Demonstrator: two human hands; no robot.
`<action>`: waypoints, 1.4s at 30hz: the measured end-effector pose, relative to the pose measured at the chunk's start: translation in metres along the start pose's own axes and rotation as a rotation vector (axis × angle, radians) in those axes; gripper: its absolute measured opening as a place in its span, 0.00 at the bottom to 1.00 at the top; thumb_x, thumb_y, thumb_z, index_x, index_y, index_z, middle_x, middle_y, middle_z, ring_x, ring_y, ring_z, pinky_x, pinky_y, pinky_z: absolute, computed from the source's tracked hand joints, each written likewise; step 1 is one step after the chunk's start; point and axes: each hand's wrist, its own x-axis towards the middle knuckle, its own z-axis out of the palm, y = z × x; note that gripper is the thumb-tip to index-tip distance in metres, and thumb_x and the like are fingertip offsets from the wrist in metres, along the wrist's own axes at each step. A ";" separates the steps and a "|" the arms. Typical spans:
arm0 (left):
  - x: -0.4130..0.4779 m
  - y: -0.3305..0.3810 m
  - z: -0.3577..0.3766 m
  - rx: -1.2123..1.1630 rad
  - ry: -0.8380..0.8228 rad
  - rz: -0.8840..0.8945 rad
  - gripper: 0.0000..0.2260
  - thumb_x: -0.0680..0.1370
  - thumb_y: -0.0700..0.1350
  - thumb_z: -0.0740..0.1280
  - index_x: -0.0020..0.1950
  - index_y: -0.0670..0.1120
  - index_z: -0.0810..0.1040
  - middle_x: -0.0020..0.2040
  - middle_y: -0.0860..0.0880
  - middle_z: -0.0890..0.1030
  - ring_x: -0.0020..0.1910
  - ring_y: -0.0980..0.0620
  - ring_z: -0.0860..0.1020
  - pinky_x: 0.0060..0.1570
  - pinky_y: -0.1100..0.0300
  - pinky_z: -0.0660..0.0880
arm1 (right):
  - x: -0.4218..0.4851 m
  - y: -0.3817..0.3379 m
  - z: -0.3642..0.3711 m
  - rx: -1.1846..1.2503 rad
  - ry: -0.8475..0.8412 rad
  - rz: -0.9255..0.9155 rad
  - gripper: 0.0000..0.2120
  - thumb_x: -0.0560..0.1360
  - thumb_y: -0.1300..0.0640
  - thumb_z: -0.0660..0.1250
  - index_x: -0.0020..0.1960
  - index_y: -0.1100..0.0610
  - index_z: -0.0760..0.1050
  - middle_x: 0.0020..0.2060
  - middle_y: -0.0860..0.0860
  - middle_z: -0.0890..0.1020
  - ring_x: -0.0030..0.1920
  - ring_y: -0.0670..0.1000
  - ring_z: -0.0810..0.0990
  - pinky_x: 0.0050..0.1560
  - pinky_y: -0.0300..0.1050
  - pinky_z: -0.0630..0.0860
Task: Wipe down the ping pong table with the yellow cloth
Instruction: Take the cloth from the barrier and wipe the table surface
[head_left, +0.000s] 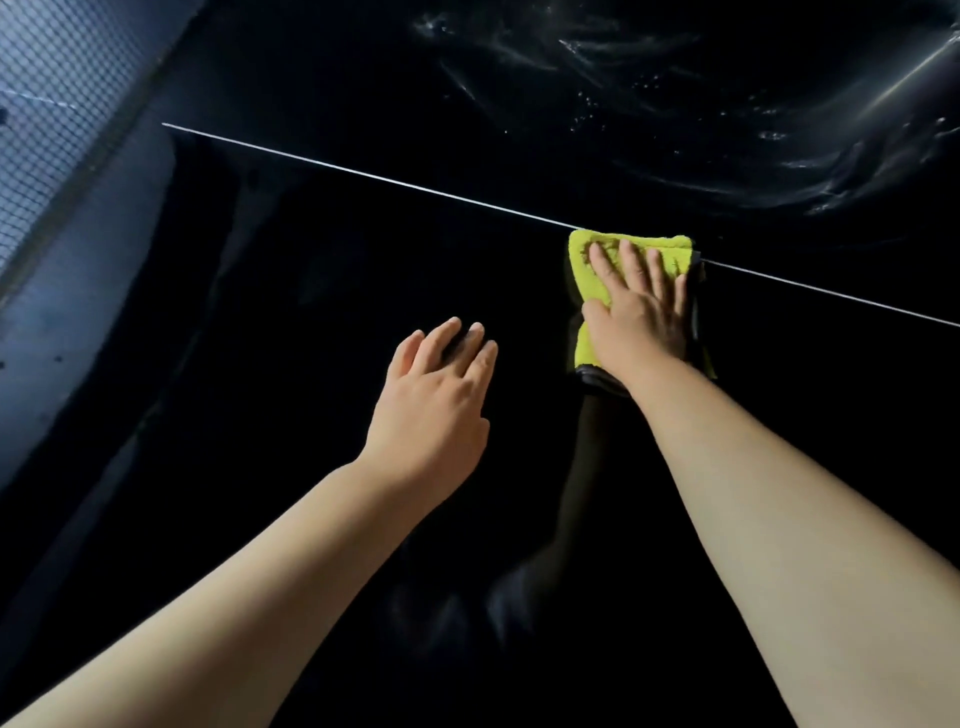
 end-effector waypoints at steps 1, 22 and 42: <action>0.004 0.005 0.004 0.004 0.002 0.020 0.33 0.69 0.48 0.70 0.72 0.44 0.66 0.73 0.46 0.66 0.74 0.45 0.58 0.71 0.48 0.53 | 0.003 0.017 -0.004 0.005 -0.002 0.036 0.29 0.80 0.47 0.52 0.78 0.37 0.46 0.79 0.44 0.45 0.78 0.49 0.40 0.76 0.55 0.35; -0.034 -0.137 -0.006 -0.031 0.068 -0.201 0.31 0.73 0.51 0.66 0.75 0.46 0.62 0.75 0.49 0.61 0.75 0.47 0.53 0.72 0.51 0.46 | 0.019 -0.125 0.018 -0.058 -0.023 0.098 0.27 0.82 0.44 0.47 0.78 0.37 0.40 0.79 0.51 0.38 0.77 0.59 0.34 0.72 0.65 0.31; -0.173 -0.310 -0.050 0.087 0.152 -0.295 0.27 0.69 0.46 0.63 0.68 0.40 0.72 0.70 0.41 0.70 0.72 0.42 0.61 0.70 0.42 0.54 | 0.057 -0.462 0.046 -0.128 -0.066 -0.228 0.29 0.81 0.45 0.48 0.78 0.39 0.40 0.79 0.54 0.39 0.77 0.62 0.35 0.71 0.69 0.32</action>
